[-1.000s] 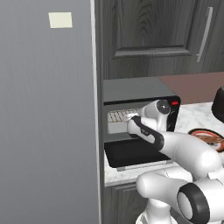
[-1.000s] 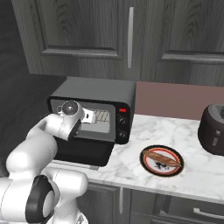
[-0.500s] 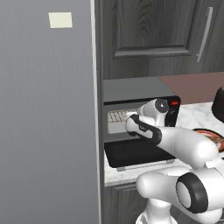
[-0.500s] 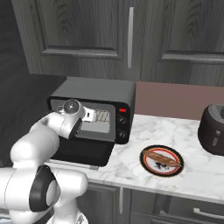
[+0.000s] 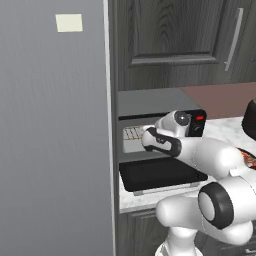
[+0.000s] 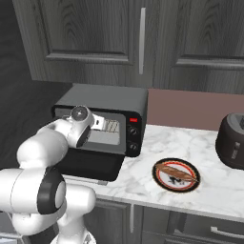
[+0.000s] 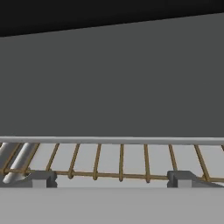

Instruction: Pull the toaster oven rack outwards. Pick up the baguette from the plate and place it on the toaster oven rack. Close the toaster oven door fully and set the temperature to the lowest setting.

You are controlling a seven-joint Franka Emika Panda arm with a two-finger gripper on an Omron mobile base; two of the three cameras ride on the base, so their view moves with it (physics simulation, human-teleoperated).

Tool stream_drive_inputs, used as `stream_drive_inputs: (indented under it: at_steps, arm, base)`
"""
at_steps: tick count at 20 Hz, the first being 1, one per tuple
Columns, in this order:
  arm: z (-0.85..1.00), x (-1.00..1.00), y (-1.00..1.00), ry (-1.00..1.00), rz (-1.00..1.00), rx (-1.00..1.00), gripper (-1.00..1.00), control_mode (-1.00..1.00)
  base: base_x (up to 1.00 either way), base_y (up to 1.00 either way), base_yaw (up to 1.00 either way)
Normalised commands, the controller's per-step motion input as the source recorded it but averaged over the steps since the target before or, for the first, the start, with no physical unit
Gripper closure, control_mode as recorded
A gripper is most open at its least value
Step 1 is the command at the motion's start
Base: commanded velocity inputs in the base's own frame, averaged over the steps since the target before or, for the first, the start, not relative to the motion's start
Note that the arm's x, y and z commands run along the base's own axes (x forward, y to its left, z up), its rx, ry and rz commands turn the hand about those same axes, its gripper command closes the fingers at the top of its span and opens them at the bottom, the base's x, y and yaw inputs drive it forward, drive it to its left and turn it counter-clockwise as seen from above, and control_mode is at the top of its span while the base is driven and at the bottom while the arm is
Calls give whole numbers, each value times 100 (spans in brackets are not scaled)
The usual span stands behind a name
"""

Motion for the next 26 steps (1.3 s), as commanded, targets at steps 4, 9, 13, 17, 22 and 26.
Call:
stream_drive_inputs:
  at_steps: [4,9,13,17,22,26]
  arm:
    - [-4,15,0,0,0,0,-100,-100]
    - [-20,2,0,0,0,0,-100,-100]
    - [-26,0,0,0,0,0,-100,-100]
    - [-15,0,0,0,0,0,-100,-100]
    - [0,7,0,0,0,0,-100,-100]
    - [-3,1,0,0,0,0,-100,-100]
  base:
    - [0,0,0]
    - [0,0,0]
    - [0,0,0]
    - [0,0,0]
    - [0,0,0]
    - [0,0,0]
